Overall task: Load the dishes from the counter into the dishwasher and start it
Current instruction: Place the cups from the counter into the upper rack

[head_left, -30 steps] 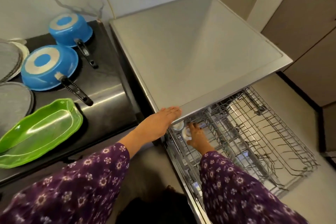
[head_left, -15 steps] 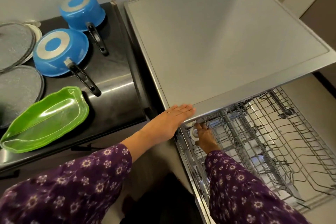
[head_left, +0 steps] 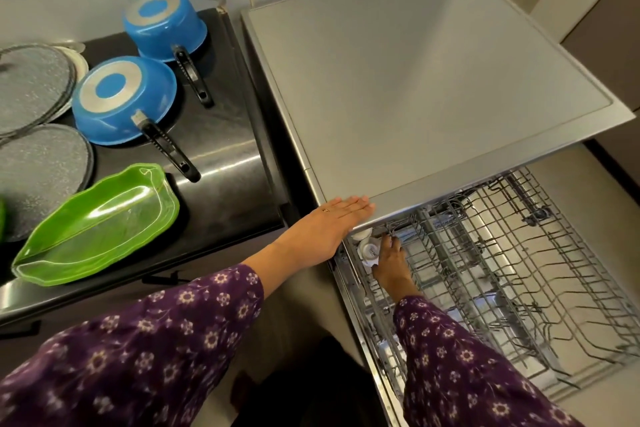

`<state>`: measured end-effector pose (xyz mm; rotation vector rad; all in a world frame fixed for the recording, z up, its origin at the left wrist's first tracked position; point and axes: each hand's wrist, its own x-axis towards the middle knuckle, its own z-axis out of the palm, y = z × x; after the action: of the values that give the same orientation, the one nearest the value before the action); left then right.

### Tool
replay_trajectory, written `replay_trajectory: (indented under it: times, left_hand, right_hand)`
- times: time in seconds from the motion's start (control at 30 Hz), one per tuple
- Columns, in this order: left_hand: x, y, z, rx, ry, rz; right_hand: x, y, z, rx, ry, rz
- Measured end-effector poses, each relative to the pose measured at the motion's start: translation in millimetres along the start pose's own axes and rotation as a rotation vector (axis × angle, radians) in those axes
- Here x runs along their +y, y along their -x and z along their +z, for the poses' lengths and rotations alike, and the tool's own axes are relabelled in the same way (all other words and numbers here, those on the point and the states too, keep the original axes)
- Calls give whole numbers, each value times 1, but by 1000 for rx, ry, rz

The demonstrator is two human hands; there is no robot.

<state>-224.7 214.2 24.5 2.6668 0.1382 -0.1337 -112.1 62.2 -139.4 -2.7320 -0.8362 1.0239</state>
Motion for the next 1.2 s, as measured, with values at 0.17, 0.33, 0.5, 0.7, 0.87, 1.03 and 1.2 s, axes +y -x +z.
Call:
replay_trajectory:
  times: [0.17,0.33,0.5,0.7,0.87,1.03,1.2]
  left_hand:
    - [4,1,-3,1,-58,-10]
    - [11,25,-33,34,-120,-50]
    - [-27,104,-78,219,-85,-197]
    - [-100,253,-127,438,-8,-422]
    - [-166,395,-147,561,12,-655]
    - [-227,516,-162,675,13,-891]
    - [-283,594,-192,765,19,-1018]
  right_hand:
    - [-18,47,-14,127,-18,1]
    - [-67,100,-21,262,-19,-223]
    - [-150,143,-11,160,-13,-496]
    - [-290,190,1,58,20,-733]
    - [-414,227,18,40,-10,-943]
    - [-532,252,54,-18,29,-1098]
    - [-632,266,104,-79,296,-1224]
